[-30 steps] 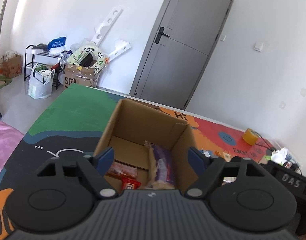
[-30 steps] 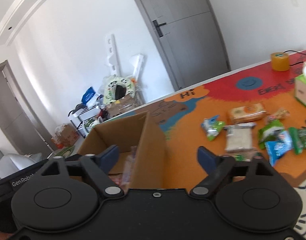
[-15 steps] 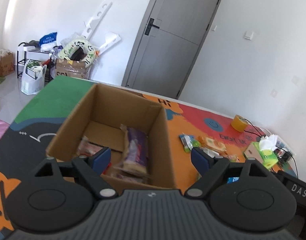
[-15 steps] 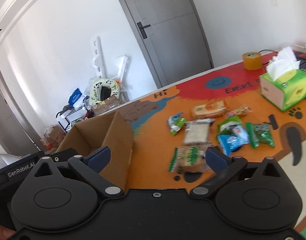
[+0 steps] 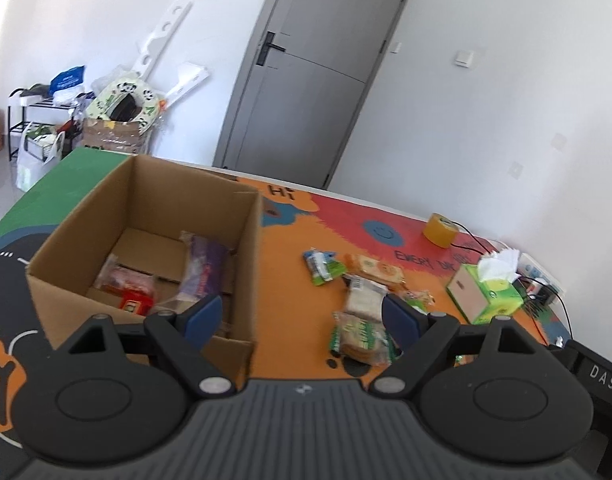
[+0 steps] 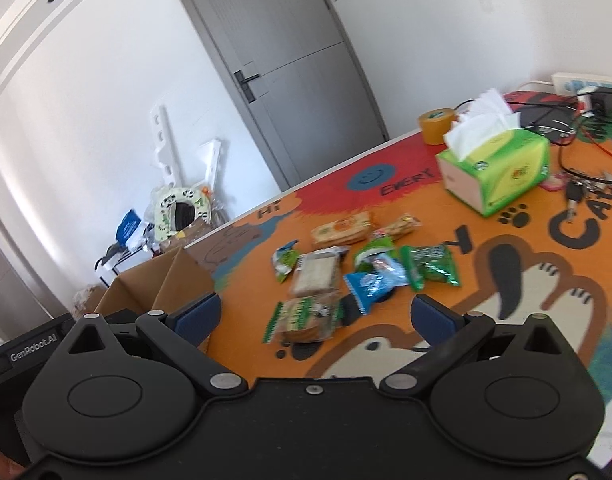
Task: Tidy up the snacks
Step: 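Move both tools back toward the remaining snacks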
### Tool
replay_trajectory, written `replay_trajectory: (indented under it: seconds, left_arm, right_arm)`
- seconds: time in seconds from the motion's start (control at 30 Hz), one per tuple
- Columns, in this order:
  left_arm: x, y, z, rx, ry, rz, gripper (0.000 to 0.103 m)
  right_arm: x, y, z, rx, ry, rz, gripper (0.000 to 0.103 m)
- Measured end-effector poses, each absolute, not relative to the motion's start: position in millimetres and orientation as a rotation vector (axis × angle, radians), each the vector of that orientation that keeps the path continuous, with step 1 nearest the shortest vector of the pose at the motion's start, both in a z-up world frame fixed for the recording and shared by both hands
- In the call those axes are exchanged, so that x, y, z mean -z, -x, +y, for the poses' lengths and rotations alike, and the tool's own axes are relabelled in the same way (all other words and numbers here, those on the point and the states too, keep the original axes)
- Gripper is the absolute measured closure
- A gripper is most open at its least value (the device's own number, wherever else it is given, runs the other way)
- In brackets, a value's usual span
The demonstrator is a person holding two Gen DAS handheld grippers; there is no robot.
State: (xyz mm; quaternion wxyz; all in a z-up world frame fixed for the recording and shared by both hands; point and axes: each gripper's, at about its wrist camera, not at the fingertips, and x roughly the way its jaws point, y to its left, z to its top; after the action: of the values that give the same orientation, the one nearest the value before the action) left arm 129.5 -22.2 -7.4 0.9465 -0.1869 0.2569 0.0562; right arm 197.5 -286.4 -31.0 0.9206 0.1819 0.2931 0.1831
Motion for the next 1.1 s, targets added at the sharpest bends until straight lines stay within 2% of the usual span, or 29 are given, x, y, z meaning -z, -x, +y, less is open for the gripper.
replay_trajectory:
  seconds: [0.43, 1.1]
  left_arm:
    - [13.7, -150.3, -53.1, -0.040, 0.352, 0.544, 0.017]
    - [56.9, -221.6, -94.6, -0.019, 0.302, 0.666, 0.017]
  right_arm:
    - [42.6, -210.8, -314.6, -0.336, -0.390, 0.625, 0.000]
    - [83.3, -259.8, -335.1, -0.306, -0.436, 0.654, 0.001]
